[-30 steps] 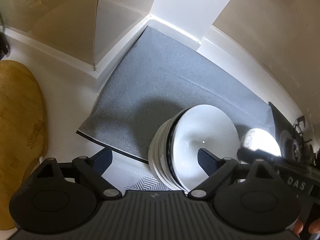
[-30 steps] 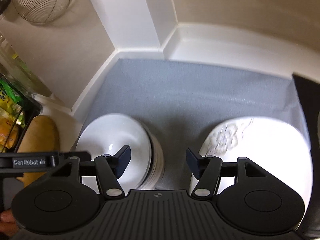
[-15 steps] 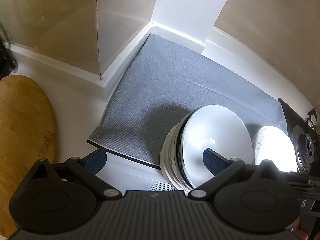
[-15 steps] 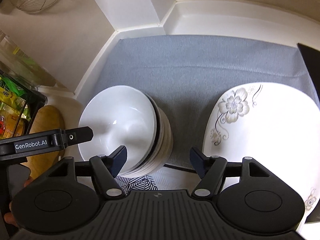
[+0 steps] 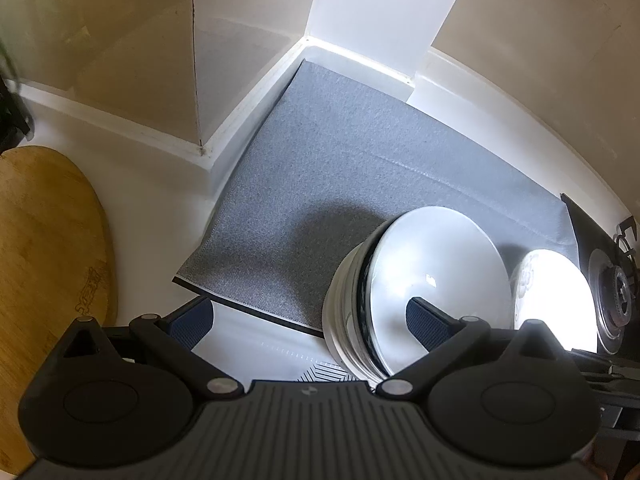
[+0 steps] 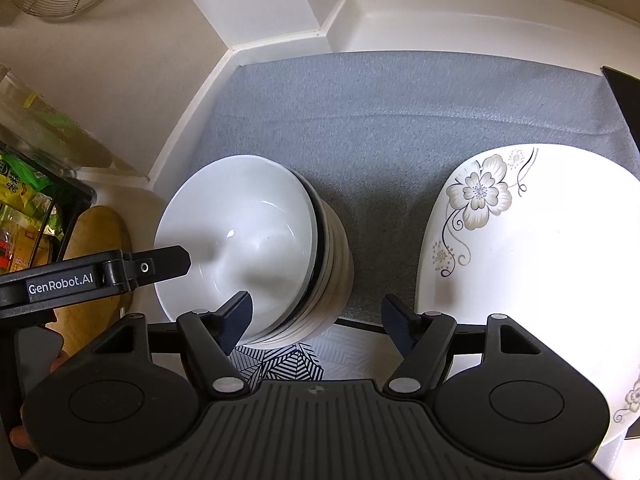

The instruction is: Organize plates and bowls

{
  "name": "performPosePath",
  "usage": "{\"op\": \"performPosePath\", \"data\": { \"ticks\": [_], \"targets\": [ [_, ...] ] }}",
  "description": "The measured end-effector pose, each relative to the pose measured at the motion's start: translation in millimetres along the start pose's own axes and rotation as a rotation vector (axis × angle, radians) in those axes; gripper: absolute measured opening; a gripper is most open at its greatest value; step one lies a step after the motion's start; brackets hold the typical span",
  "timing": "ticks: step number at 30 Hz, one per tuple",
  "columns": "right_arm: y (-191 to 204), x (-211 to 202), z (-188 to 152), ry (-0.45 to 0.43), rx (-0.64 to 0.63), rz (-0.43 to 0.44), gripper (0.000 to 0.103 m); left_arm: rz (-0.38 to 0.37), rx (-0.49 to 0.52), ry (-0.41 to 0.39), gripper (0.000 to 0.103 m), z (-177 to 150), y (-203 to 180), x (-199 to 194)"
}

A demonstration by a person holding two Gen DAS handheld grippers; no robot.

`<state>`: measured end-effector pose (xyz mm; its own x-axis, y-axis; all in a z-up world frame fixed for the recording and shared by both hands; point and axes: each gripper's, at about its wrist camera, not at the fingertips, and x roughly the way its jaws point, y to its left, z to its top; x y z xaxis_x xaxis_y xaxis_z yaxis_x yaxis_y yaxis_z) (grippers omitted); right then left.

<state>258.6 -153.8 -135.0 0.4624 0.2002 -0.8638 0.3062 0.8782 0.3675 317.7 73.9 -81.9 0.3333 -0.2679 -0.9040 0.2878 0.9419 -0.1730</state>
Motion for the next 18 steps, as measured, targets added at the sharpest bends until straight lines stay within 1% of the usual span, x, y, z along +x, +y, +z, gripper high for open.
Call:
{"op": "performPosePath", "data": {
  "ticks": [5, 9, 18],
  "targets": [
    [-1.2, 7.4, 0.2, 0.014, 0.012, 0.015, 0.074, -0.001, -0.006, 0.006, 0.103, 4.4, 2.0, 4.9],
    [-2.3, 14.4, 1.1, 0.023, 0.026, 0.028, 0.074, -0.006, -0.016, 0.019, 0.102, 10.3, 4.7, 16.3],
    [-11.7, 34.8, 5.5, 0.052, 0.077, 0.051, 0.074, -0.06, -0.03, 0.063, 0.102, 17.9, 8.3, 42.4]
  ]
}}
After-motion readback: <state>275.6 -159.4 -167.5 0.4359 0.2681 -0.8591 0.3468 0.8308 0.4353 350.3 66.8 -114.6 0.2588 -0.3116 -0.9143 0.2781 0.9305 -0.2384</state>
